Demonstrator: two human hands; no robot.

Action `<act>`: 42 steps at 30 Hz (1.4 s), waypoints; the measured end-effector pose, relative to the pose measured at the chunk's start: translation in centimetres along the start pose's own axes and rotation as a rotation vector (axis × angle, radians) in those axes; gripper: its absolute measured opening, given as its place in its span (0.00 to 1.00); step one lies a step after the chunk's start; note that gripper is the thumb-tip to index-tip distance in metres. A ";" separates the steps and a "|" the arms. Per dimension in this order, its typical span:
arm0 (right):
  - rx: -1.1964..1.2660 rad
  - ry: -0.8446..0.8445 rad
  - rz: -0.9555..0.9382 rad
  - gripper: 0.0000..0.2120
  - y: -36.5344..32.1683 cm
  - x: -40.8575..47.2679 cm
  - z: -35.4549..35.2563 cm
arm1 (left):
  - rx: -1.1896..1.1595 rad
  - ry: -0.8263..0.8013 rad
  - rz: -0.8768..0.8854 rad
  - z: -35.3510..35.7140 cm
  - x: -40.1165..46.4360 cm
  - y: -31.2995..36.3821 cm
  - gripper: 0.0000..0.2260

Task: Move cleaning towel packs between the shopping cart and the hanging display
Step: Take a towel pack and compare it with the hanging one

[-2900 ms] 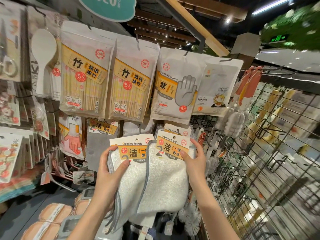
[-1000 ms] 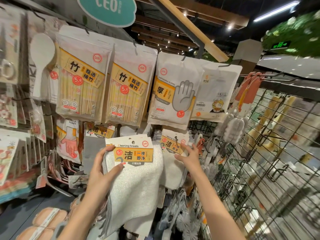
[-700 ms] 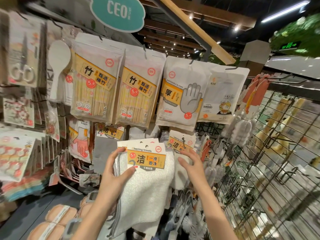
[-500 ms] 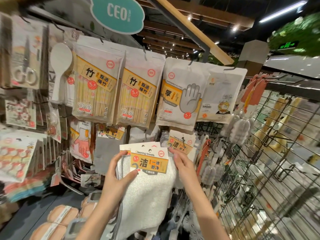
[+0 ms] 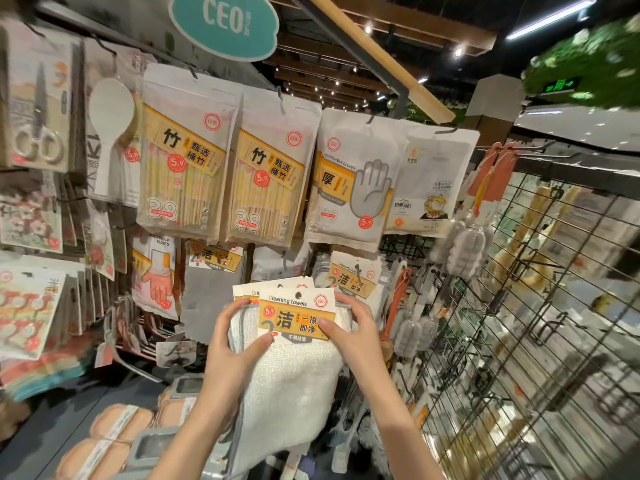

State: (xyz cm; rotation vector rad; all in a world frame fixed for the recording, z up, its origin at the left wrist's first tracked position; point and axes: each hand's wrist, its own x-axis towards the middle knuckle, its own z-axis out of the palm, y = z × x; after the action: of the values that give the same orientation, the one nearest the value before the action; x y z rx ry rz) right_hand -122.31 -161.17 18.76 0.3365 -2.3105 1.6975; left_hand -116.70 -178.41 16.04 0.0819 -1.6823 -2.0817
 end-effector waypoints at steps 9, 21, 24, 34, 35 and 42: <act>0.044 -0.059 0.035 0.25 -0.2 -0.2 -1.0 | 0.010 0.006 -0.007 1.0 0.1 0.2 0.23; 0.123 -0.008 0.044 0.25 1.0 0.5 -2.3 | -0.045 -0.027 -0.025 0.3 0.9 0.2 0.19; 0.166 0.058 0.065 0.26 2.0 0.9 -3.2 | -0.021 -0.030 -0.010 0.1 1.3 -0.3 0.20; 0.192 0.246 0.118 0.29 4.2 3.6 -5.7 | 0.014 -0.029 0.065 0.4 2.4 -1.3 0.17; 0.191 0.245 0.118 0.29 4.1 3.9 -5.9 | 0.017 -0.030 0.066 0.4 2.6 -1.4 0.17; 0.142 0.234 0.108 0.28 4.0 6.3 -6.1 | 0.037 0.001 0.095 0.3 3.5 -1.5 0.17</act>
State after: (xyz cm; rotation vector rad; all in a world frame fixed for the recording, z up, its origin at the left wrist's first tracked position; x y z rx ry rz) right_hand -129.17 -154.41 19.10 0.0357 -2.0791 1.8478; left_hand -120.36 -179.23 15.52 0.0146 -1.6917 -1.9812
